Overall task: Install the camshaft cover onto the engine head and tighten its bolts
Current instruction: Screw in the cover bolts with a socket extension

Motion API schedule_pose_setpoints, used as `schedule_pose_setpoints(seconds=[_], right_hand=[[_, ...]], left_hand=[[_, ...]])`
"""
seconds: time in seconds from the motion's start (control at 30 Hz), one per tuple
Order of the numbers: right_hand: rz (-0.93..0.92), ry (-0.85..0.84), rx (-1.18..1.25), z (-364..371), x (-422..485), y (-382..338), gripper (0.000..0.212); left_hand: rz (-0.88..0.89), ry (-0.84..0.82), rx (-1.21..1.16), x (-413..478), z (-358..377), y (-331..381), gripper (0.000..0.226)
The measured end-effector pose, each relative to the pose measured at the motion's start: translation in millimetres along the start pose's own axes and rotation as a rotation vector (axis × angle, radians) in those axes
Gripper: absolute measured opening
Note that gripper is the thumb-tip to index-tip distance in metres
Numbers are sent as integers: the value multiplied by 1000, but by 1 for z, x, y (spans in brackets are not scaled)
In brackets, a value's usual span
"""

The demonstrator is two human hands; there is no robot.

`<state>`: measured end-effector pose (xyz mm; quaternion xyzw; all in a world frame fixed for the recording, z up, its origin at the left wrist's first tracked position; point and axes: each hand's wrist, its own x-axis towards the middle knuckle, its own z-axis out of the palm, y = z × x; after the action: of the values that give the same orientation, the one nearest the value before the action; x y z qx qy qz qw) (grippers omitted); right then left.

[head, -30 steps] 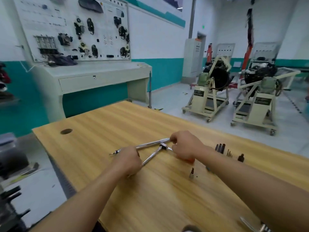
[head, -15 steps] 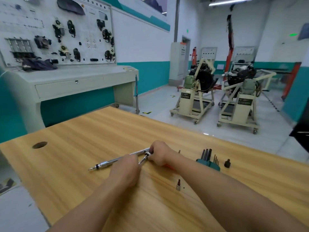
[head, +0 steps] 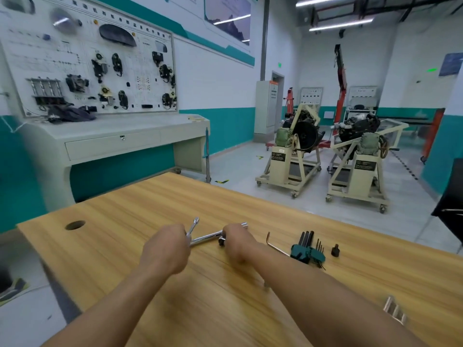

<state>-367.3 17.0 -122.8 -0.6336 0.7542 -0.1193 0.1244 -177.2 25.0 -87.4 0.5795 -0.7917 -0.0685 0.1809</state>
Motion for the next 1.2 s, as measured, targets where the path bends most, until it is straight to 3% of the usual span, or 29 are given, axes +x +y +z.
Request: schedule_pose_setpoints(seconds=[0.13, 0.27, 0.37, 0.5, 0.7, 0.9, 1.2], right_hand=[[-36, 112, 28, -10, -12, -24, 21], [-345, 275, 538, -51, -40, -112, 23], [-529, 223, 843, -91, -75, -185, 26], [-834, 171, 957, -116, -118, -277, 25], [-1125, 136, 859, -110, -145, -402, 25], [-1235, 107, 945, -85, -126, -461, 22], [-1289, 138, 1066, -42, -98, -476, 21]], left_hand=[[-89, -14, -565, -6, -54, 1, 15], [-87, 22, -848, -26, -122, -24, 18], [-26, 88, -851, -52, -176, -56, 19], [36, 185, -777, -97, -252, -109, 15], [23, 344, -622, -158, -325, -181, 20], [16, 474, -563, -166, -330, -228, 19], [68, 531, -495, -151, -304, -263, 17]])
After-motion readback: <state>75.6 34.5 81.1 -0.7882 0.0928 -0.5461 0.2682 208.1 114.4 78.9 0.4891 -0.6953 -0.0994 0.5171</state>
